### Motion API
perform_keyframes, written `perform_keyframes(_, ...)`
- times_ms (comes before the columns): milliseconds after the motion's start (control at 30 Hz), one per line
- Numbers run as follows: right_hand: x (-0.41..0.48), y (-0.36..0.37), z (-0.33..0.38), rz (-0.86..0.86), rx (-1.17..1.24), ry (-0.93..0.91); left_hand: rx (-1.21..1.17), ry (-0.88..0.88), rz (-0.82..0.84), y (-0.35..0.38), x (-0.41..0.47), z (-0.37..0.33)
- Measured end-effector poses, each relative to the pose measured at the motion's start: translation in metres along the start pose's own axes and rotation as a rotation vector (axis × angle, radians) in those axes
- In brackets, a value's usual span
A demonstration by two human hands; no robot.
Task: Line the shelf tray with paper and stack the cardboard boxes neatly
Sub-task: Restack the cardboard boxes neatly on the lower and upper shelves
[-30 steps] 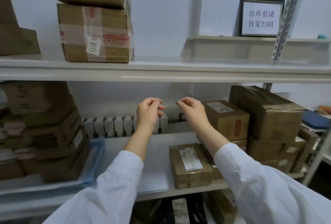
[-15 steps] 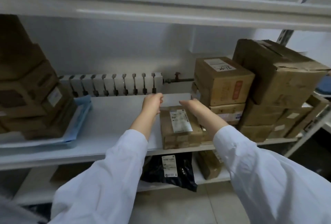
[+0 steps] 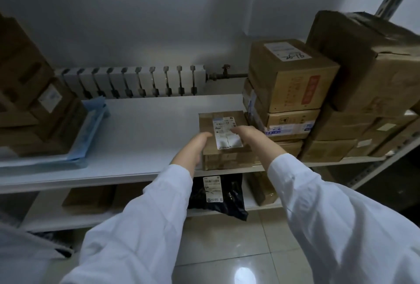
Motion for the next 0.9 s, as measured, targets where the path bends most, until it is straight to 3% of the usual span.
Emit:
perform_keyframes(300,-0.009,-0.010,-0.001,0.010,0.057,0.013,0.199,0.077,-0.094,-0.013,0.015,0.006)
perform_keyframes(633,-0.043,-0.011,0.025,-0.056,0.415,-0.089,0.046,0.426,-0.107,-0.046,-0.038,-0.046)
perform_keyframes(900,-0.111,-0.011,0.075,-0.126,0.571,-0.356,-0.049,0.585,-0.018,-0.086,-0.109,-0.084)
Point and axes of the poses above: each hand's wrist, its own x-axis towards the middle knuckle, its own y-axis out of the palm, z = x × y, the point moved 3 cm from there along x, towards the middle knuckle, and after that the axes turned 2 degrees about y, right-handed, at the moved point
